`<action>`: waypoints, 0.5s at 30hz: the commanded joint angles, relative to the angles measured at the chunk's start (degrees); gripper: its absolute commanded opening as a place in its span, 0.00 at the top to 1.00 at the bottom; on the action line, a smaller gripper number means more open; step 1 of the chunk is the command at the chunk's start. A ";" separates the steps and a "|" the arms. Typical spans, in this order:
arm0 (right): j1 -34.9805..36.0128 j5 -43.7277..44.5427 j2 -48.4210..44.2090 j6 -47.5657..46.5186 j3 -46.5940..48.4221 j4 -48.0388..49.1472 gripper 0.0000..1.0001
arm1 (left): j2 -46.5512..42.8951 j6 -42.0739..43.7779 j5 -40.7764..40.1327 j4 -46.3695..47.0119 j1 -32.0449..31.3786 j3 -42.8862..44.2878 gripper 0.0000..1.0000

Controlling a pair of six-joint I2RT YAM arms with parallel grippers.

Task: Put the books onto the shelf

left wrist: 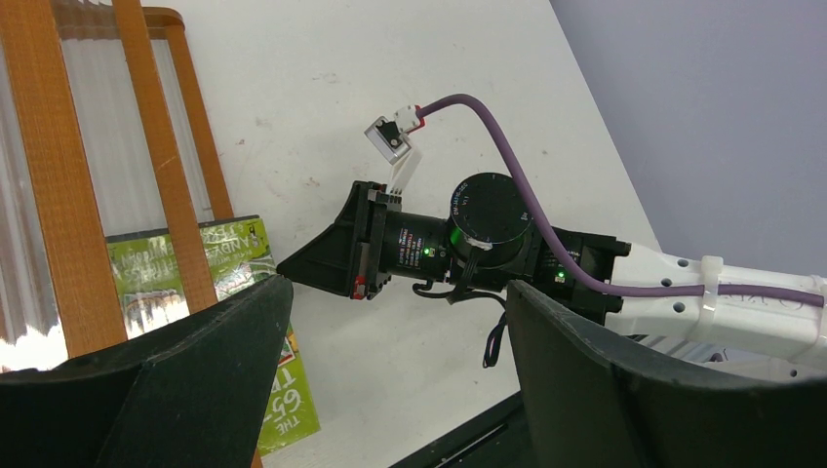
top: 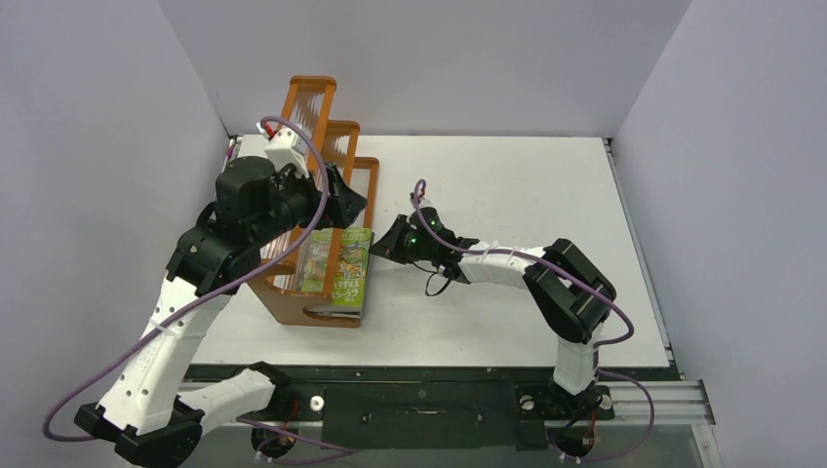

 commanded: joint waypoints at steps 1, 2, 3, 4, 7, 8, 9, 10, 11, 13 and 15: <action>-0.45 0.07 -0.29 0.05 2.00 3.14 1.00 | -1.07 0.67 -0.70 0.48 0.34 -0.01 0.21; -0.77 0.18 -0.53 0.07 1.87 3.31 1.00 | -1.11 0.67 -0.75 0.52 0.34 -0.01 0.21; -1.34 0.15 -0.58 0.05 1.76 3.32 1.00 | -1.06 0.67 -0.84 0.43 0.34 -0.01 0.21; -1.61 0.09 -0.69 0.03 1.75 3.35 1.00 | -1.06 0.71 -0.86 0.45 0.34 -0.05 0.21; -2.79 -0.13 -1.06 -0.19 1.72 3.22 0.99 | -0.73 0.75 -1.31 0.20 0.34 -0.13 0.21; -2.99 -0.15 -1.20 -0.22 1.74 2.97 0.98 | -0.63 0.75 -1.45 0.16 0.34 -0.17 0.21; -3.43 -0.15 -1.41 -0.42 1.68 2.84 0.97 | -0.44 0.75 -1.62 0.06 0.34 -0.18 0.21; -3.66 -0.15 -1.55 -0.54 1.62 2.66 0.95 | -0.30 0.71 -1.65 0.00 0.34 -0.25 0.21; -4.08 -0.11 -1.85 -0.61 1.32 2.59 0.94 | -0.03 0.68 -1.67 0.00 0.34 -0.26 0.21; -4.82 0.16 -2.53 -0.87 0.61 2.44 0.93 | 0.34 0.64 -1.68 -0.27 0.34 -0.08 0.21; -5.74 0.48 -3.33 -1.24 -0.46 2.01 0.91 | 0.43 0.71 -1.95 -0.39 0.34 -0.17 0.21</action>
